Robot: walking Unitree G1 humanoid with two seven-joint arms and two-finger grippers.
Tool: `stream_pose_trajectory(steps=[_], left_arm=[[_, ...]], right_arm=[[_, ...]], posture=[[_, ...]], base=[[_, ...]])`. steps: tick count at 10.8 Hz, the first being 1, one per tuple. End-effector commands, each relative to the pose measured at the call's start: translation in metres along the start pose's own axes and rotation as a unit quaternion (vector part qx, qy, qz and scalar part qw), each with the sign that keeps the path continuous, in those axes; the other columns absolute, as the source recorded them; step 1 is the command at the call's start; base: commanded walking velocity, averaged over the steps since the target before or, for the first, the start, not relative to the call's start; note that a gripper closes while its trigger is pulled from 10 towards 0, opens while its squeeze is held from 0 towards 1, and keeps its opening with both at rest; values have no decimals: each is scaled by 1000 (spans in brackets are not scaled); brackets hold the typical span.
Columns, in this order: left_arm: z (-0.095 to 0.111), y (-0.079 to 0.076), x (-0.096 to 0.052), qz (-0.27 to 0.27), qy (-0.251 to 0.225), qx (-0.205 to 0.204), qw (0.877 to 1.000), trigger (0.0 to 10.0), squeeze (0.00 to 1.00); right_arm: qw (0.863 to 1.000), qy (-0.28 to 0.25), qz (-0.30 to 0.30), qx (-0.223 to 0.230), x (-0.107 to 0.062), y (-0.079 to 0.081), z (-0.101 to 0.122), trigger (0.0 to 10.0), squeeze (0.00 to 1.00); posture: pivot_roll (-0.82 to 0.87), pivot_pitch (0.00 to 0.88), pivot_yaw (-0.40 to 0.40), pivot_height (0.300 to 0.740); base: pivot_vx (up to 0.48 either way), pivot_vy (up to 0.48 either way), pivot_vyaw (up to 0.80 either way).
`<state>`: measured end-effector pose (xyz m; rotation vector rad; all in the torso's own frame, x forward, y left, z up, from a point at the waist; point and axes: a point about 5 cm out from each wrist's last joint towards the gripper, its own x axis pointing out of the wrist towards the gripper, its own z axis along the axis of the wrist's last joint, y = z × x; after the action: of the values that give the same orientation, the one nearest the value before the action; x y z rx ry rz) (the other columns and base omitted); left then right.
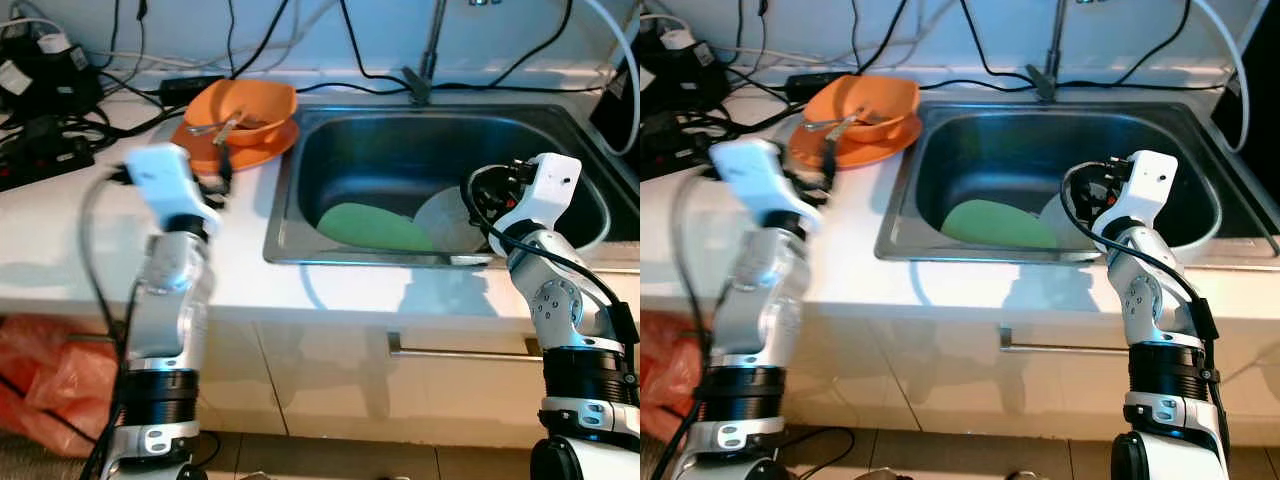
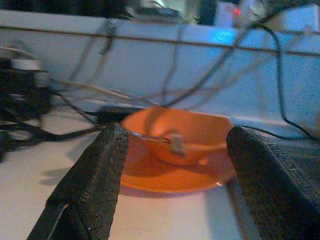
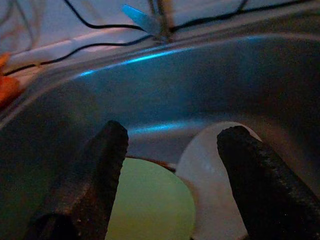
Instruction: Kitchen organization
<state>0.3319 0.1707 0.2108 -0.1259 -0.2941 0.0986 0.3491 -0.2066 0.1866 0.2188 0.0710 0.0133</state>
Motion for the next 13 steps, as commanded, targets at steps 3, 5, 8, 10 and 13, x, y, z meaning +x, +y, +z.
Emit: stream_pose_trajectory(steps=[3,5,8,10,13], left_arm=[[11,5,-2,29,-9,-8,1000,10000,0],[10,3,-2,27,2,-18,999,10000,0],[12,-1,-3,16,4,-17,1000,10000,0],[13,0,-2,19,4,-17,1000,10000,0],[14,0,-2,23,4,-14,1000,10000,0]], right_arm=[[997,-50,30,-42,-3,19,19,10000,0],[997,-53,29,-50,-4,20,19,10000,0],[997,-53,27,-57,-4,20,16,10000,0],[997,-60,16,-54,-4,19,17,10000,0],[997,-66,6,-41,-3,15,16,10000,0]], posture=[[31,43,54,740],[30,41,57,740],[32,41,59,740],[34,44,59,740],[35,45,59,740]], base=[[94,0,0],[360,0,0],[356,0,0],[351,0,0],[102,0,0]])
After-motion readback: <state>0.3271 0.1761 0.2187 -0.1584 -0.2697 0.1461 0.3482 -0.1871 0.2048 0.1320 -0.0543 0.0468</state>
